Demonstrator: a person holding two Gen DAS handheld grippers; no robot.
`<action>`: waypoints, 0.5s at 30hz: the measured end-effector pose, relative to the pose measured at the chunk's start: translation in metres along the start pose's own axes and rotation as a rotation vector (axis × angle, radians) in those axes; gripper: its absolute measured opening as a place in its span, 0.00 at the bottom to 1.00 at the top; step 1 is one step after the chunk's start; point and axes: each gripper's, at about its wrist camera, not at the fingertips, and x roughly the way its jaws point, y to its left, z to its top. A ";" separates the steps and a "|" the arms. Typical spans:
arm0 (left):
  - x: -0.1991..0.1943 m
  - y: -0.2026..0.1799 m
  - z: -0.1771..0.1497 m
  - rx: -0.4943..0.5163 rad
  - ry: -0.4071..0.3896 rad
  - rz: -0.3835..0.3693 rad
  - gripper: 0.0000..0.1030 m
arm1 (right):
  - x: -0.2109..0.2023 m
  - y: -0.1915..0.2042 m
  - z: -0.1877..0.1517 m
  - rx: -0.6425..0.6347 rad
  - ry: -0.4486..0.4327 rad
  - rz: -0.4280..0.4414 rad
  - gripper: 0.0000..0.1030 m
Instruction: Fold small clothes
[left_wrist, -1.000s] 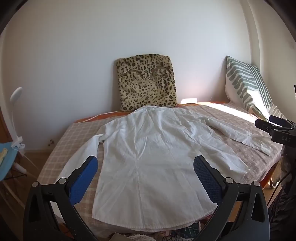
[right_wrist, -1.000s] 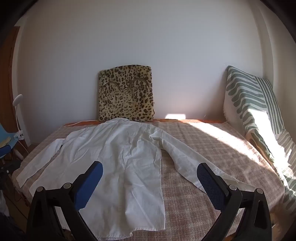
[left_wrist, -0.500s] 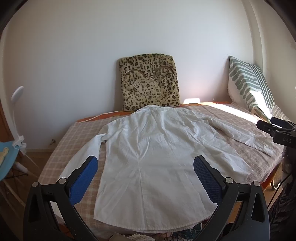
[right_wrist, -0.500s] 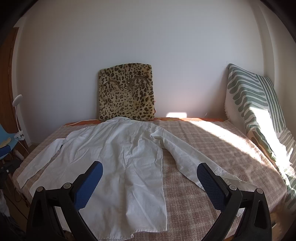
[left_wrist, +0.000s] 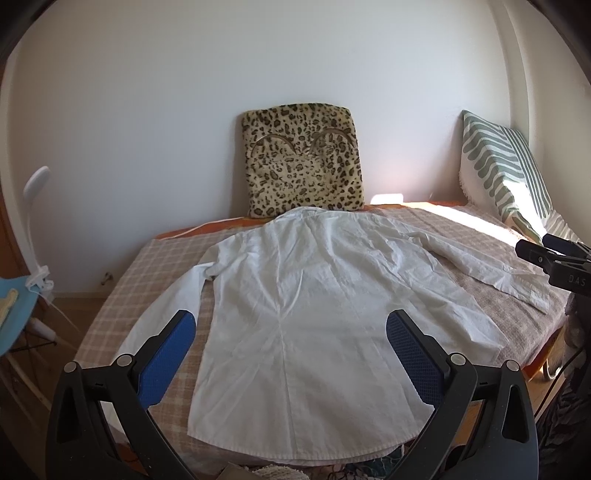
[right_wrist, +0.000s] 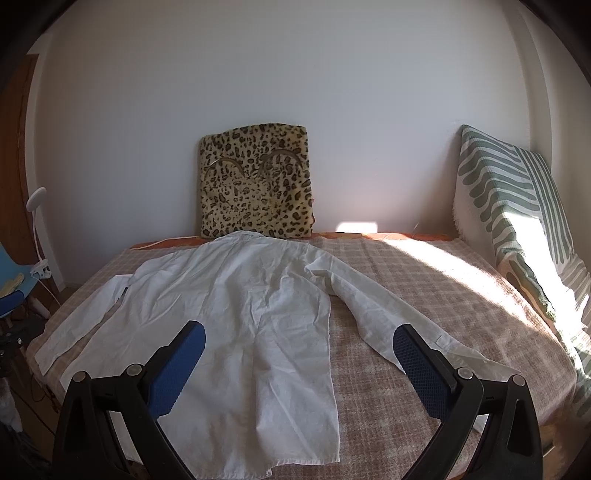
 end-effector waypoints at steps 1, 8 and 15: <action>0.001 0.001 0.000 0.000 0.000 0.000 1.00 | 0.000 0.000 0.000 0.001 0.000 0.000 1.00; 0.002 0.000 -0.001 0.002 -0.002 0.003 1.00 | 0.002 0.002 0.000 0.001 0.003 0.006 1.00; 0.003 -0.001 -0.001 0.001 -0.011 0.012 1.00 | 0.003 0.003 0.000 0.004 0.003 0.009 1.00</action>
